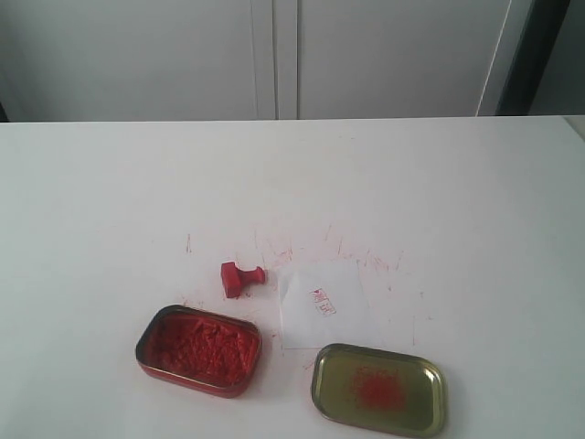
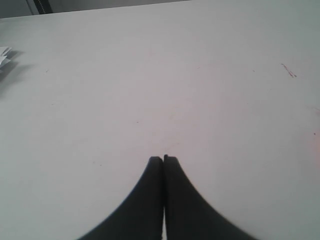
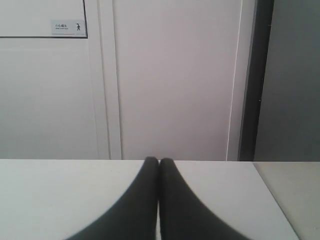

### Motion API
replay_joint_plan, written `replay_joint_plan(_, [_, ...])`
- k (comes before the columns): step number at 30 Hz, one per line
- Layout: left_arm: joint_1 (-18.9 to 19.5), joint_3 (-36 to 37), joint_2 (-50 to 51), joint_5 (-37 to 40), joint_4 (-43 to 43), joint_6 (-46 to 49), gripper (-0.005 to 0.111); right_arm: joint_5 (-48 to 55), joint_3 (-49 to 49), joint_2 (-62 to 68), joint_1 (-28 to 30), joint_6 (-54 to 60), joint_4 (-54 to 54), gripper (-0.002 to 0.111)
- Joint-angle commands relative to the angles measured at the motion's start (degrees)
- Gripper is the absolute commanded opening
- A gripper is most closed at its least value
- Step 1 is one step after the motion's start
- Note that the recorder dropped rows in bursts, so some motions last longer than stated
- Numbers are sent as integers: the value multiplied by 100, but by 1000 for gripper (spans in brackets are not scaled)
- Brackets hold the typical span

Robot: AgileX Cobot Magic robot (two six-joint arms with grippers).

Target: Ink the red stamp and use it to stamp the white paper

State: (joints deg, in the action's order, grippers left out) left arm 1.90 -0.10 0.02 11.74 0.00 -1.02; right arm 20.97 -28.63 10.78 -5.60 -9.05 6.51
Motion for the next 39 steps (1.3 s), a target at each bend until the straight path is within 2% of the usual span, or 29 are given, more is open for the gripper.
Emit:
replay_joint_plan(1, [-36,10,-2,-14,-33,-22,0,-79,472,-332,50,-22,94,0])
replay_joint_plan(16, [-36,10,-2,-14,-33,-22,0,-91,1877,-1078,50,-22,99,0])
replay_joint_plan(26, [-36,10,-2,-14,-33,-22,0,-91,2863,-1078,50,-22,99,0])
replay_joint_plan(39, [-36,10,-2,-14,-33,-22,0,-106,2863,-1078,50,163,99,0])
